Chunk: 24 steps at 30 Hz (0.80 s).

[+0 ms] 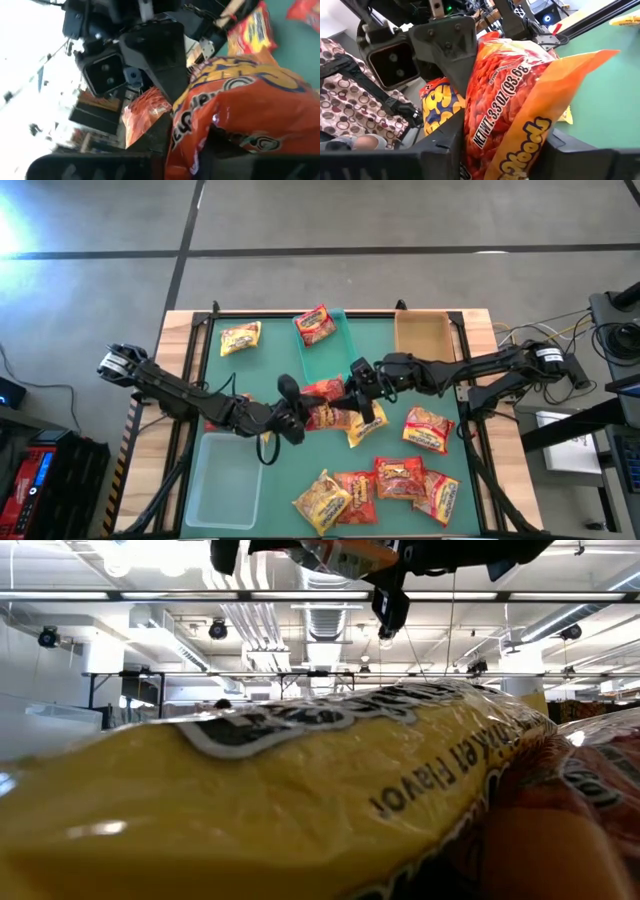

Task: Sort Maruchan noodles
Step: Put the top left orange noodle pack into the orange bin

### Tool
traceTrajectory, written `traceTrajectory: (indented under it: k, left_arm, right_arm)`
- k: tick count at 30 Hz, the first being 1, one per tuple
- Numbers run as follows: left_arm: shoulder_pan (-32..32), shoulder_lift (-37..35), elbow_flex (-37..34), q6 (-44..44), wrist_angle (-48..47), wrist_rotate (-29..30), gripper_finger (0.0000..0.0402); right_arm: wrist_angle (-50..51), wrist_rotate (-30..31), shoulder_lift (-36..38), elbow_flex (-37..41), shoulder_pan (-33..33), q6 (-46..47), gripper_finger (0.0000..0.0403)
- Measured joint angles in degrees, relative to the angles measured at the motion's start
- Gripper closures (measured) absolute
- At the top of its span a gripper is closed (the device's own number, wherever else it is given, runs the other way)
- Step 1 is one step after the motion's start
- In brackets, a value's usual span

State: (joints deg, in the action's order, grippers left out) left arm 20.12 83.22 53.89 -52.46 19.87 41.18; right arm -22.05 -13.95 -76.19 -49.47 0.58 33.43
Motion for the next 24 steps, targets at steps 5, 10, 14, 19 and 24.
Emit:
traceTrajectory:
  k: [5,10,14,19,24]
  left_arm:
    - [0.0,0.0,0.7,1.7,-1.6,0.2,0.034]
    - [0.0,0.0,0.7,8.5,-3.5,0.2,0.0308]
    - [0.0,0.0,0.7,9.1,-3.4,0.9,0.0287]
    - [-0.2,0.0,0.8,10.1,-3.5,1.2,0.0262]
    - [-0.2,0.0,0.9,11.0,-3.4,1.1,0.0234]
  right_arm:
    - [0.3,0.0,0.0,0.0,0.0,0.2,0.0288]
    - [0.8,0.0,0.0,0.0,-0.1,2.2,0.029]
    - [1.2,-0.5,0.0,0.0,-1.1,3.0,0.0293]
    - [2.8,-0.7,0.1,0.0,-2.1,3.2,0.0295]
    - [3.4,-0.7,0.1,0.0,-2.3,3.2,0.0296]
